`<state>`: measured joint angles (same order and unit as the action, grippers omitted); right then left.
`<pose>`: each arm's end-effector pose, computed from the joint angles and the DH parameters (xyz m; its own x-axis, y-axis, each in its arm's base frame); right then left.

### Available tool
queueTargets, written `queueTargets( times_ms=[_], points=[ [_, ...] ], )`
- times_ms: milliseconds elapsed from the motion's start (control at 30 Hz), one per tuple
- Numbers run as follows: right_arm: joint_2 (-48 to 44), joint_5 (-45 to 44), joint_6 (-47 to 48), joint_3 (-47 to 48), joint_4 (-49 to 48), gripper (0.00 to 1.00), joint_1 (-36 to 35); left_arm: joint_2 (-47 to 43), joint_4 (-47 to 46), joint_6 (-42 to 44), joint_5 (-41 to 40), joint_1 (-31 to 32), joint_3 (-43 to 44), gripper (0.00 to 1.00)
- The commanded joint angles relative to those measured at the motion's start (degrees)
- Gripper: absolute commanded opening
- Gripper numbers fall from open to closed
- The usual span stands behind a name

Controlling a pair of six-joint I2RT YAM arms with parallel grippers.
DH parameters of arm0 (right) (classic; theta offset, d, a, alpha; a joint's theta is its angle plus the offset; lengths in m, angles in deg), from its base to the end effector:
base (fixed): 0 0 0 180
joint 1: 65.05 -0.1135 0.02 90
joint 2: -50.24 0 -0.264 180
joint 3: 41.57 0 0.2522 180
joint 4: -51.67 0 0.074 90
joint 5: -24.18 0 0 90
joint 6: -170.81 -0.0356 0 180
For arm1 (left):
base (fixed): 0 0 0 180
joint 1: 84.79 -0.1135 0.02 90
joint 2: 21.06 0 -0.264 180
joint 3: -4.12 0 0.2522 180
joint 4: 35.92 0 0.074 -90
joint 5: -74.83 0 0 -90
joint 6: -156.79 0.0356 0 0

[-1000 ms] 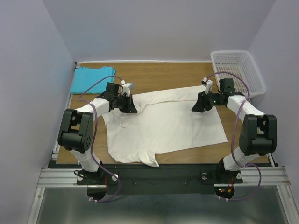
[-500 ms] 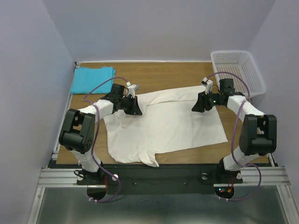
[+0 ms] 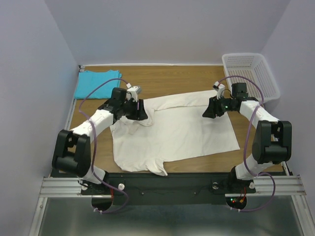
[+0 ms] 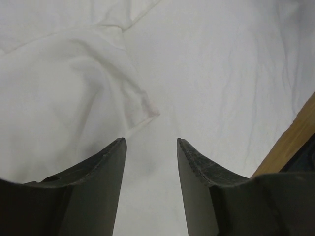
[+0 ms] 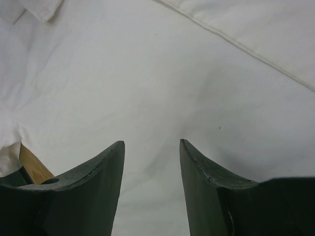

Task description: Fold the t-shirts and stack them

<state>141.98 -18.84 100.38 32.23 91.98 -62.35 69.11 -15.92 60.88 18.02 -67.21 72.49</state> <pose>0.3205 0.0109 0.2161 -0.6824 -0.1966 -0.7041 -0.6163 0.6726 0.4095 0.3109 -0.1190 0.2147 -0.6981 0.1308 -0.7039 0.5730 0.6917 -0.4397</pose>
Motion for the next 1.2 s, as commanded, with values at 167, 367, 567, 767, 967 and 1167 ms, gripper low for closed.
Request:
queueTargets(
  times_ms=[167, 367, 567, 767, 967, 1167],
  points=[
    [-1.92, 0.65, 0.55, 0.09, -1.67, 0.54, 0.64, -18.71, -2.2, -12.53, -25.1, -1.32, -9.08, 0.61],
    [-1.31, 3.63, -0.67, 0.0, -1.76, 0.54, 0.64, -21.17, -0.88, -24.21, -25.98, -1.41, -14.79, 0.61],
    [4.04, 6.46, -8.57, 4.38, -2.02, 0.54, -5.94, -30.04, -2.28, -24.24, -29.93, -1.41, -18.31, 0.63],
    [11.95, 2.61, -23.13, 12.56, -4.56, 0.54, -18.94, -41.38, -5.96, -31.16, -31.18, -1.68, -24.79, 0.74],
    [21.7, -5.59, -45.65, 19.95, -11.59, 0.56, -28.88, -46.93, -7.21, -38.13, -27.92, -1.85, -31.92, 0.73],
    [27.86, -6.29, -56.82, 23.72, -15.82, 0.54, -32.23, -48.25, -6.59, -33.2, -29.23, -1.76, -33.08, 0.72]
  ],
)
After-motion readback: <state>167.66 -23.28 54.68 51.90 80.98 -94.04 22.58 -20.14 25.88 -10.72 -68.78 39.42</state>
